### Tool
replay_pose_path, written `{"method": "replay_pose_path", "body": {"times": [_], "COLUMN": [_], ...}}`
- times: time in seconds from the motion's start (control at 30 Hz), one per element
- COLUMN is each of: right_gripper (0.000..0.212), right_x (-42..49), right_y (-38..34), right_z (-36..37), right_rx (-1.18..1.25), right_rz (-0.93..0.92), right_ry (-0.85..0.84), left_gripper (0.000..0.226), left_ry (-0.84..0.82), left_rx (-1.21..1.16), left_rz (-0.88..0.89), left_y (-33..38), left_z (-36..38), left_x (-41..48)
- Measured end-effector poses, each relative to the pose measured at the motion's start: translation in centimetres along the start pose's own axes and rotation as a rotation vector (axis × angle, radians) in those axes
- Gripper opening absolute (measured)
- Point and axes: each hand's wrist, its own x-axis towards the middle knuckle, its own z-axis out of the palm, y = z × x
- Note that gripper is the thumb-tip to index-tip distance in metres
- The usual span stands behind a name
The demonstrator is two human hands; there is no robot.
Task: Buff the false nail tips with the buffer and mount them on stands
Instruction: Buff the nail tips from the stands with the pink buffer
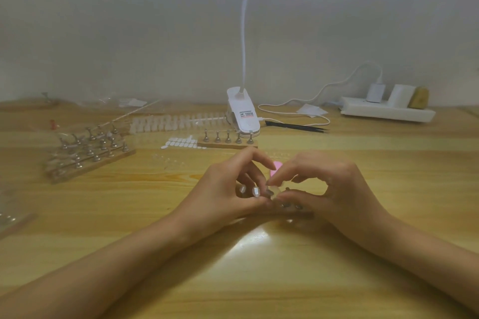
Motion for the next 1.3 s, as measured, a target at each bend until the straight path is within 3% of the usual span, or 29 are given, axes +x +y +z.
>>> {"method": "replay_pose_path", "body": {"times": [1.03,1.17,1.3], "right_gripper": [0.012,0.018,0.029], "right_x": [0.5,0.5,0.0], "right_y": [-1.4,-1.1,-0.6], "right_z": [0.3,0.3,-0.5], "right_rx": [-0.189,-0.194,-0.256], "right_rz": [0.053,0.019,-0.151], "right_ry": [-0.034,-0.033,-0.018], "left_gripper": [0.056,0.056,0.052], "left_ry": [-0.004,-0.005,-0.001], "left_rx": [-0.059,-0.056,-0.055], "left_rz": [-0.074,-0.076,-0.065], "left_y": [0.1,0.2,0.3], "left_z": [0.2,0.2,0.2], "left_x": [0.1,0.1,0.1]}}
